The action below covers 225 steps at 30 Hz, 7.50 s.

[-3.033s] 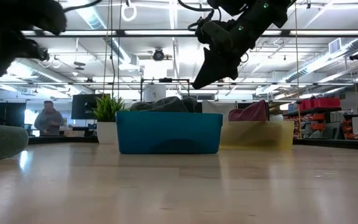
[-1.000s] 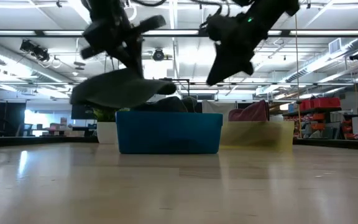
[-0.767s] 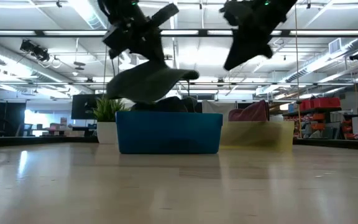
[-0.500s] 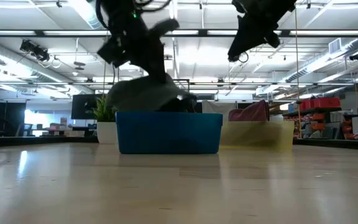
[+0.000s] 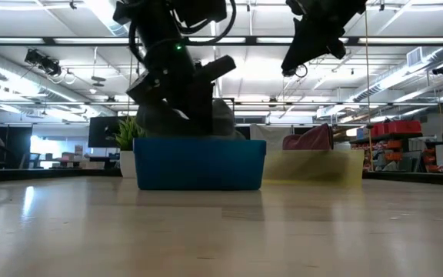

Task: Pick & Place hat
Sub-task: Put the black cap into the blue bin, then return to Home Position

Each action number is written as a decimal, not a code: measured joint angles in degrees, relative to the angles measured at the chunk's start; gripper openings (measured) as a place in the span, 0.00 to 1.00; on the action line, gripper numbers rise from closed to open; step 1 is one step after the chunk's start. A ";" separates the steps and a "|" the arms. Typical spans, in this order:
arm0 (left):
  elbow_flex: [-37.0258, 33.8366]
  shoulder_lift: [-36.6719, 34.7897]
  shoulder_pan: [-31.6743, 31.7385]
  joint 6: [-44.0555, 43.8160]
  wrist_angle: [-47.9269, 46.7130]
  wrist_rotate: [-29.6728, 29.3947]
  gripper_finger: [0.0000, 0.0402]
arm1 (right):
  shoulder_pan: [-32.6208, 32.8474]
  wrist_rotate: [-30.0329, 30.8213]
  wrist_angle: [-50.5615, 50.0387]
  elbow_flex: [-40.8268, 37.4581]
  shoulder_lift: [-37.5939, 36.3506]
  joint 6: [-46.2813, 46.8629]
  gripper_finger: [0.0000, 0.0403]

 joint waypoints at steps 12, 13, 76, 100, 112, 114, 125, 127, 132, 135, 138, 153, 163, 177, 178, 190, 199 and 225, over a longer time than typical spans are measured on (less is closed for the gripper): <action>-0.11 0.04 1.18 -19.53 4.63 10.43 0.16 | -0.02 0.03 1.91 0.00 0.57 0.48 0.02; -0.13 0.05 1.17 -20.35 5.20 10.53 0.17 | -0.02 -0.01 2.42 0.00 1.00 0.48 0.02; -0.12 -7.57 1.51 -126.84 -21.50 5.00 0.22 | -13.70 -9.29 30.42 -0.06 22.21 -21.74 0.02; -0.09 -4.93 15.45 -116.66 -21.03 9.72 0.22 | -13.90 -11.45 30.85 0.02 28.50 -16.67 0.02; 0.17 -27.52 9.05 -128.62 -31.59 -0.31 0.22 | -10.96 -11.34 26.51 0.65 15.04 -17.66 0.02; 0.20 -32.19 8.22 -129.68 -29.46 -0.31 0.22 | -10.06 -11.68 27.21 0.74 12.94 -17.49 0.02; -0.04 -53.28 1.90 -138.12 -21.34 1.38 0.22 | -6.04 -16.68 37.91 0.68 21.18 -20.23 0.02; -0.07 -55.55 -0.03 -138.30 -20.79 1.25 0.22 | -6.03 -16.11 41.18 0.70 24.77 -20.52 0.02; -7.65 -58.83 -1.80 -135.27 -10.50 -3.14 0.22 | -8.11 -15.42 44.98 0.70 31.28 -19.16 0.02; -17.76 -61.87 -1.58 -133.33 0.98 -4.00 0.22 | -9.77 -15.45 45.10 0.81 33.07 -16.01 0.02; -27.29 -63.74 -0.74 -131.41 13.40 -3.86 0.22 | -11.07 -15.65 44.75 0.90 34.64 -14.51 0.02; -48.66 -65.70 1.55 -145.72 26.92 -3.83 0.22 | -13.17 -18.56 42.70 0.88 36.41 -12.11 0.02; -47.27 -65.93 1.55 -143.59 31.13 -3.86 0.22 | -10.83 -25.51 42.93 0.55 23.19 -16.16 0.02; -41.07 -79.46 1.70 -134.57 23.89 -4.33 0.22 | -2.38 -14.04 20.58 -2.27 -15.15 -30.80 0.03; -41.07 -81.41 1.70 -134.78 21.25 -4.35 0.22 | -1.56 -13.88 20.65 -4.14 -17.53 -31.28 0.03; -52.46 -97.81 2.24 -130.62 26.33 -7.04 0.22 | 2.35 -26.61 48.53 -40.26 -41.51 -41.21 0.03; -59.27 -100.57 5.73 -135.08 29.18 -8.00 0.22 | 1.91 -26.64 53.27 -52.77 -55.57 -40.23 0.03; -68.41 -100.66 6.54 -137.79 32.19 -0.58 0.22 | 1.89 -26.64 41.49 -60.41 -69.22 -35.66 0.03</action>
